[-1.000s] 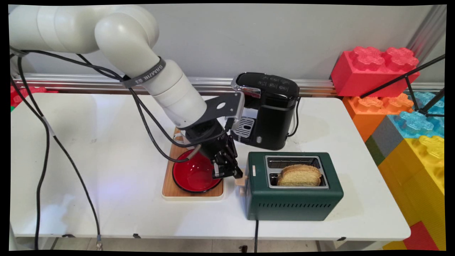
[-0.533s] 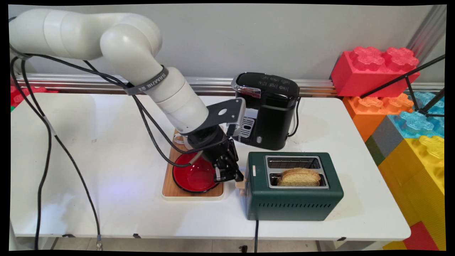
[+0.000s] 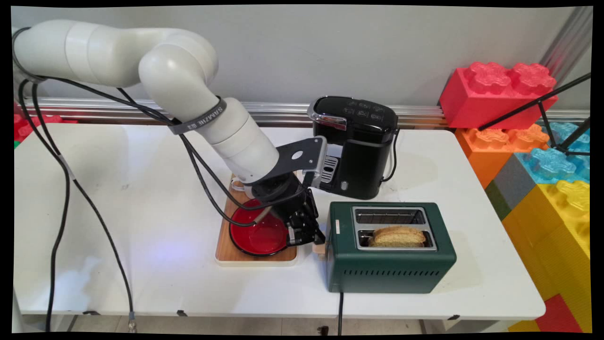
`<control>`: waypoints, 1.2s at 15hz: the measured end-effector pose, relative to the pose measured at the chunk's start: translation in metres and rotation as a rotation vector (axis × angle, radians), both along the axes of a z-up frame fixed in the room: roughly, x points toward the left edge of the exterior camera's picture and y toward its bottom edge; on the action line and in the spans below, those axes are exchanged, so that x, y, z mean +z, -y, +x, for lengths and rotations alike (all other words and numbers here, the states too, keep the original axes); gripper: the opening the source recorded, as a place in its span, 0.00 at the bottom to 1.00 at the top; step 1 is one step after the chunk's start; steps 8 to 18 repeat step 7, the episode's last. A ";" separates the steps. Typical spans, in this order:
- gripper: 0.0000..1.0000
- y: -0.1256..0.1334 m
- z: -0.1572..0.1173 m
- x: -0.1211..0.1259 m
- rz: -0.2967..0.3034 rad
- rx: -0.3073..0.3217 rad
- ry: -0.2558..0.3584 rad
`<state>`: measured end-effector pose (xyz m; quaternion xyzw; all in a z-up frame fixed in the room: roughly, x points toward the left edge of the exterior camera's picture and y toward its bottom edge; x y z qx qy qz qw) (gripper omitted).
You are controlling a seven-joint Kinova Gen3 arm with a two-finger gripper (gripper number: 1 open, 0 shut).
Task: Press the toaster switch
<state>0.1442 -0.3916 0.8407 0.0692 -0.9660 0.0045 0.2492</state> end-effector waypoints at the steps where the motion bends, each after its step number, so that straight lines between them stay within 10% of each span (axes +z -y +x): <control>1: 0.00 0.000 0.000 -0.001 -0.001 0.000 -0.001; 18: 0.00 0.000 0.000 -0.006 -0.002 -0.001 -0.001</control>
